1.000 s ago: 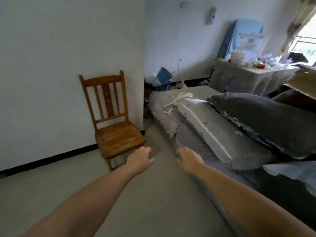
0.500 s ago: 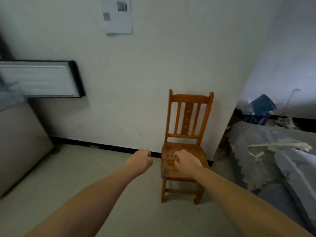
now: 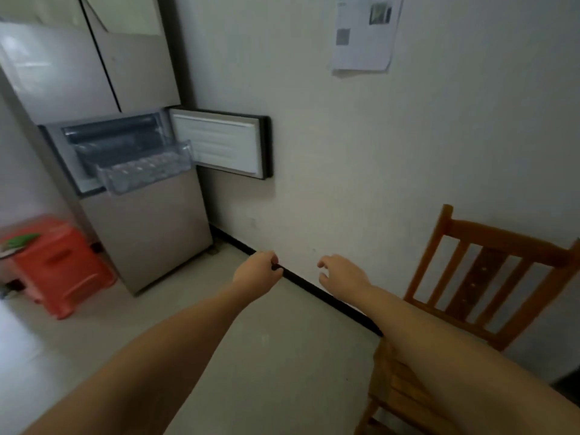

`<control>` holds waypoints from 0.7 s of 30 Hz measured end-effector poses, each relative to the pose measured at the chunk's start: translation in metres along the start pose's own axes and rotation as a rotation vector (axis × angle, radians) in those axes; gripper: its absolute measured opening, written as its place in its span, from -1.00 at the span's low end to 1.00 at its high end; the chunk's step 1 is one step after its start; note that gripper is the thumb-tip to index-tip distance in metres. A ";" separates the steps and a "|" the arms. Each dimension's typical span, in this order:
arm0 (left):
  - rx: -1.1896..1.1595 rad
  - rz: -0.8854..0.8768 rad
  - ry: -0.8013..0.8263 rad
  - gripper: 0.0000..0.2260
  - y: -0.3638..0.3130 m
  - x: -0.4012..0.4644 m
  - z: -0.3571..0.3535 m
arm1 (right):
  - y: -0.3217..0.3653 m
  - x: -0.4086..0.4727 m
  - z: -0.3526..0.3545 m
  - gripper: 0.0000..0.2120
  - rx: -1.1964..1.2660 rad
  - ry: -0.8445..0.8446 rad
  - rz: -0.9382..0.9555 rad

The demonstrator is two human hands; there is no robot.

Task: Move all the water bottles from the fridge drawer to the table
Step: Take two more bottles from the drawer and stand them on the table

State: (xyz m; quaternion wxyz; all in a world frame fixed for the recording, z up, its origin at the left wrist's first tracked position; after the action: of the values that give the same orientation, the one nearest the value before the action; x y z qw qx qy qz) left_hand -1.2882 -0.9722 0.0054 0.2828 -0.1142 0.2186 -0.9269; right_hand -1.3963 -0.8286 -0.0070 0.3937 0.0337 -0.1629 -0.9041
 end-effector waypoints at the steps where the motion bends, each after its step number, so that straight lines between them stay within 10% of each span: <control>1: 0.004 0.027 -0.005 -0.72 0.014 0.009 0.004 | 0.011 0.016 -0.008 -0.66 0.004 0.015 0.026; 21: 0.015 0.186 -0.088 -0.77 0.236 0.290 0.096 | 0.159 0.354 -0.080 -0.65 0.040 0.089 0.154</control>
State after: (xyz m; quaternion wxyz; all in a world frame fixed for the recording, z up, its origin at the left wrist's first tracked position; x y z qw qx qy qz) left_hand -1.3798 -1.3468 0.0040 0.3779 -0.1316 0.2087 -0.8924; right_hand -1.5131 -1.2071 -0.0072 0.4684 0.0690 -0.1653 -0.8652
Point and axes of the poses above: each hand's wrist, its own x-axis towards the middle knuckle, its own z-axis out of the back of the hand, y = z × x, the point moved 8 cm from there along x, towards the middle knuckle, and after that the axes turned 6 degrees about -y, right-handed, at the moved point
